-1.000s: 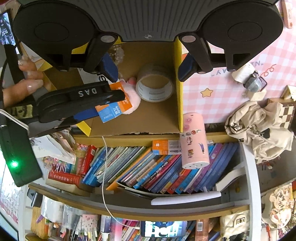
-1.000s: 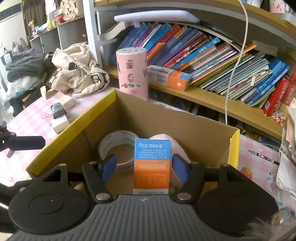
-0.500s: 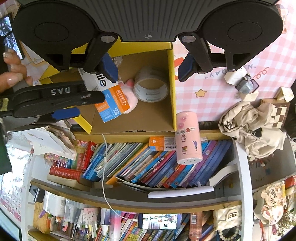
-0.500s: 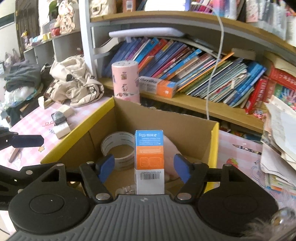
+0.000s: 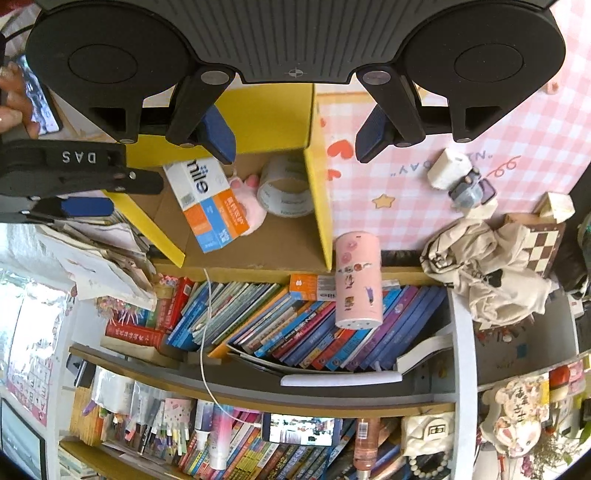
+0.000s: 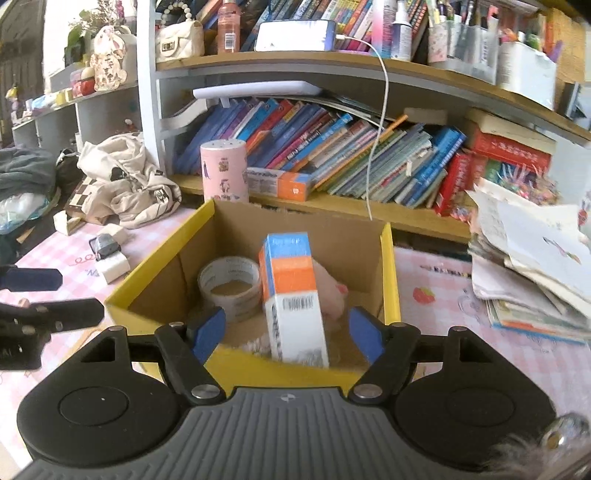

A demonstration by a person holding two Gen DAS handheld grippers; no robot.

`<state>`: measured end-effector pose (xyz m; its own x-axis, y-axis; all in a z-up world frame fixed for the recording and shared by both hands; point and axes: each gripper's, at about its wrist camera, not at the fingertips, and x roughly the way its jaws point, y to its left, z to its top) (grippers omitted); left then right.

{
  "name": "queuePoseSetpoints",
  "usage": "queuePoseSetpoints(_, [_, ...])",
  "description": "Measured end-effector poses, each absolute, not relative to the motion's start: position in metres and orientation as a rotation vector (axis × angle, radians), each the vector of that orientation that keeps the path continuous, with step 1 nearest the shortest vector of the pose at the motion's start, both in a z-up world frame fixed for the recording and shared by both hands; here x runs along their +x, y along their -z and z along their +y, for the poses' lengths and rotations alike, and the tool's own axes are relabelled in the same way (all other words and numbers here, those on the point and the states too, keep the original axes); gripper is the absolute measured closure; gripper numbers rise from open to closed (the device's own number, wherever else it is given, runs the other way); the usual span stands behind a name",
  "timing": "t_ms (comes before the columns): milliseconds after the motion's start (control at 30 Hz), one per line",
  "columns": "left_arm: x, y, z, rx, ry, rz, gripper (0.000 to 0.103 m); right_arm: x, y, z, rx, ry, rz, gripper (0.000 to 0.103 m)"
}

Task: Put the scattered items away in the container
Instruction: 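Withdraw both tools up and back from the yellow box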

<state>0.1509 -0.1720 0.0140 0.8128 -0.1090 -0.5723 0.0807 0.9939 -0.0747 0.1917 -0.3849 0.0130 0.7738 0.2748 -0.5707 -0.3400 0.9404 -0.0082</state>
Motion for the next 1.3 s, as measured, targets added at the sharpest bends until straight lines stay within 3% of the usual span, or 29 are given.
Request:
queuePoseSetpoints(567, [0.1,0.006,-0.115,-0.087,0.165,0.698,0.029,0.109,0.006,-0.322,-0.088,-0.241,0.677,0.02])
queuePoseSetpoints(933, [0.069,0.001,-0.096,-0.047,0.161,0.683,0.023,0.071,0.005,-0.294,-0.142,-0.172,0.664,0.006])
queuePoseSetpoints(1300, [0.045,-0.001,-0.068,-0.067,0.158,0.673,0.021,0.043,0.002,-0.272,-0.13,-0.153,0.675,0.003])
